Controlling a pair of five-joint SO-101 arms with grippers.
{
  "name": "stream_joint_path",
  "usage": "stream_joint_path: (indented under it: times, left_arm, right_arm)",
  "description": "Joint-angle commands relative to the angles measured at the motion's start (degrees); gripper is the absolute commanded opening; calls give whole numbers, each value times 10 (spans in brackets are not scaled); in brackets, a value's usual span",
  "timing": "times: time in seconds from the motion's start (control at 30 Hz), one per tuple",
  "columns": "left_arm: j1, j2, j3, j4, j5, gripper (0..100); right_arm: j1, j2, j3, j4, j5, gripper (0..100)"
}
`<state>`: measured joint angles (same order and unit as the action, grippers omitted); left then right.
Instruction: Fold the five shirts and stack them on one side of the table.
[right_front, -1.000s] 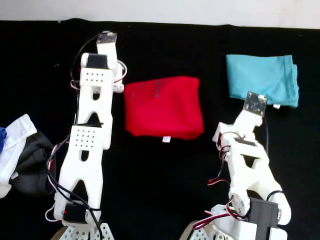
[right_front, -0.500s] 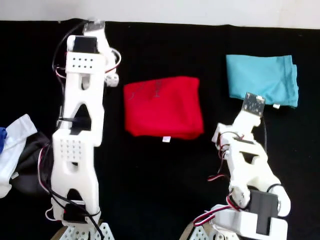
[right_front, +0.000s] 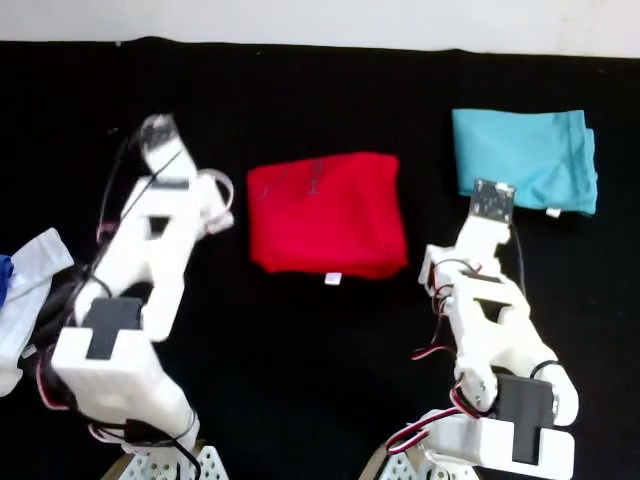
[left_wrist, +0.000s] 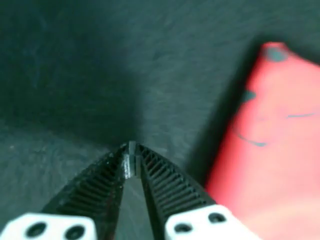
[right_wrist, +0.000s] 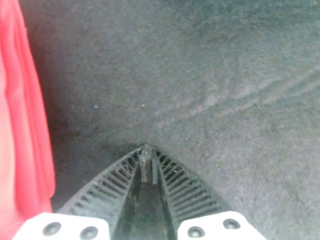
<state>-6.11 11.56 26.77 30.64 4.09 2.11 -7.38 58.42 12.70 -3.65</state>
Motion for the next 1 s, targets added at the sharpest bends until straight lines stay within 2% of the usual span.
stream_joint_path:
  times: [0.0,0.13,0.3,0.43,0.53,0.7,0.87,0.97]
  left_arm:
    - [-21,-44,36,-69,1,10]
    - [-22,-8,21,-75,1,10]
    - [-24,38,-37,-37,1,10]
    - [-24,50,-65,4,1,10]
    - [-22,50,-78,42,-2,10]
    - [3,51,-88,77,-89,10]
    - [14,51,-83,77,-144,10]
    - [15,51,-83,77,-150,10]
  right_arm:
    - [-16,1,-21,-6,8,9]
    - [-16,-10,-31,37,8,47]
    - [-17,-58,-189,298,6,156]
    - [-39,-48,-335,415,8,166]
    - [-95,0,-447,496,9,166]
    - [-178,130,-654,609,6,174]
    - [-206,257,-815,688,-23,288]
    - [-205,316,-878,720,-52,294]
